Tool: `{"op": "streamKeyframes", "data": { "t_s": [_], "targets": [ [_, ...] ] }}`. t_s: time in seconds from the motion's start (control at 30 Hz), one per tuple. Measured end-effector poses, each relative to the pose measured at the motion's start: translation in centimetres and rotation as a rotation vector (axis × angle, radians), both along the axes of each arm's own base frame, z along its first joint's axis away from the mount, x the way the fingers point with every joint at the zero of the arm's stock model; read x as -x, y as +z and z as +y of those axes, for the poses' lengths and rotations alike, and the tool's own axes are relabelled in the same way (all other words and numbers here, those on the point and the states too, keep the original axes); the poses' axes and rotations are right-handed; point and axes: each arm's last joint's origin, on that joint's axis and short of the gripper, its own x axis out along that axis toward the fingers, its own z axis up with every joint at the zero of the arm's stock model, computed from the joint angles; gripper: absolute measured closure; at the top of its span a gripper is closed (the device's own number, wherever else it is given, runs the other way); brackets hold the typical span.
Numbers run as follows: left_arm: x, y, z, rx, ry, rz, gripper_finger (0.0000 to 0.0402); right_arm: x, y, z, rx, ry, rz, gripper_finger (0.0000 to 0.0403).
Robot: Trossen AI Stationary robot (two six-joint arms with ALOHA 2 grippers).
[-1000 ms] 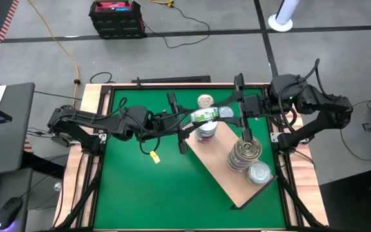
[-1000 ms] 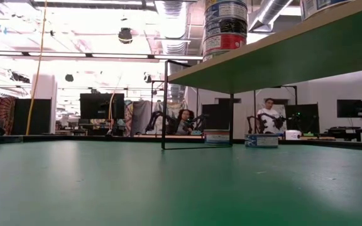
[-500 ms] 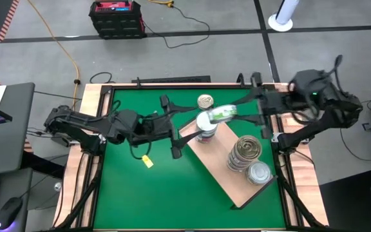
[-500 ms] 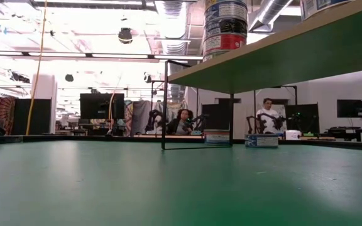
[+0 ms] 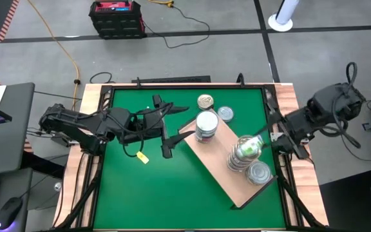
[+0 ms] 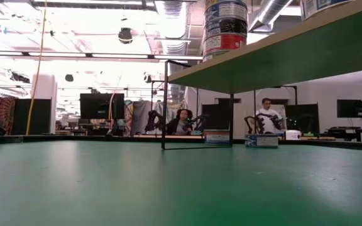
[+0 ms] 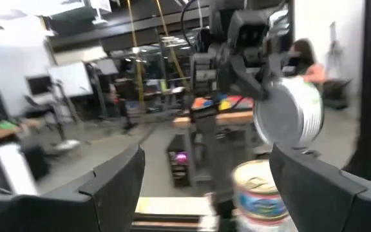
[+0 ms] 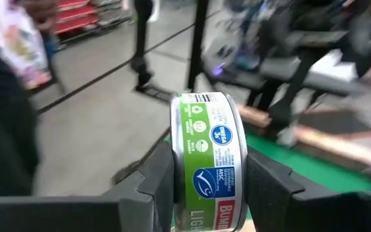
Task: Stack canned seafood by type on shelf
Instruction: Stack the light green tuna can on top of the other light green tuna cans on the shelf
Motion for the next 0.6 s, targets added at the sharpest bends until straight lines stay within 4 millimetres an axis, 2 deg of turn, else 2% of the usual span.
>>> {"op": "streamKeyframes", "data": {
  "t_s": [0.13,0.37,0.5,0.6],
  "targets": [
    [0.3,0.2,-0.2,0.093,-0.104,-0.023,0.0086,0.9,-0.3,0.6,-0.079,0.034,0.072,0.0233],
    [-1.7,-2.9,-3.1,0.086,-0.158,0.140,0.0086,2.0,-0.9,1.7,-0.246,0.074,0.252,0.0223],
    [-1.5,-2.6,-3.1,0.140,-0.156,0.121,0.0086,2.5,-1.6,2.9,-0.321,0.136,0.425,0.0233],
    [-1.3,-2.5,-3.1,0.168,-0.161,0.109,0.0086,2.9,-2.4,3.4,-0.352,0.113,0.555,0.0232]
  ]
}}
